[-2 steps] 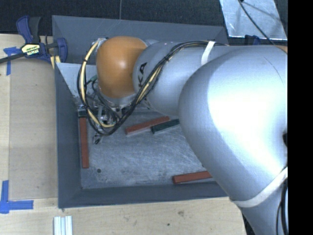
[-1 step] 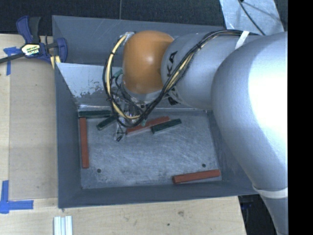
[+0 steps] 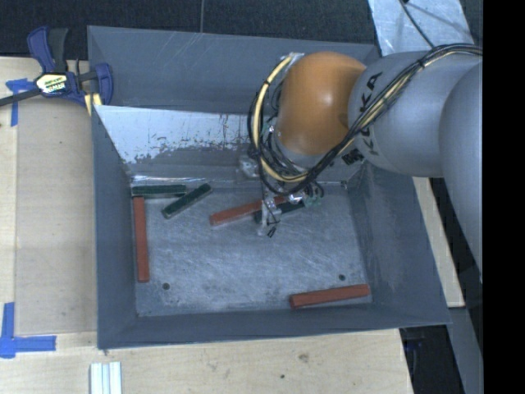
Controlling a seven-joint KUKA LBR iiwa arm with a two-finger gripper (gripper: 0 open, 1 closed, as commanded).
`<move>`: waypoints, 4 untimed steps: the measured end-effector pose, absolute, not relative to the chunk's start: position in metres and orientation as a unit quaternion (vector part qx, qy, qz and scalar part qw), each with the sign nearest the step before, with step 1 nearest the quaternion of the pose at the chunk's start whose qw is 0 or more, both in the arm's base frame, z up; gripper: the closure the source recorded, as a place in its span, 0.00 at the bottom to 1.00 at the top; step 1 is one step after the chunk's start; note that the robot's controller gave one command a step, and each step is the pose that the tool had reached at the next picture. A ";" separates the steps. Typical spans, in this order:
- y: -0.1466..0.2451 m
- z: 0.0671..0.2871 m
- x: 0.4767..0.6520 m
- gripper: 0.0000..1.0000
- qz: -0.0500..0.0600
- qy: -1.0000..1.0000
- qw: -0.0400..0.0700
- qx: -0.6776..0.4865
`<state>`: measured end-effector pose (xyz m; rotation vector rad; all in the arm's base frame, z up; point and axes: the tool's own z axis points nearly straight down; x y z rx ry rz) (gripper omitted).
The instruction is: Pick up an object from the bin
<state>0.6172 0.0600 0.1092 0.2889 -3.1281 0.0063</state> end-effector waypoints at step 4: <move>0.015 0.116 0.628 1.00 0.001 -0.980 -0.004 0.199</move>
Offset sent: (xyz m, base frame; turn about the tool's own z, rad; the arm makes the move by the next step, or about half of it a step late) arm 0.0087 -0.0415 -0.0392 -0.2285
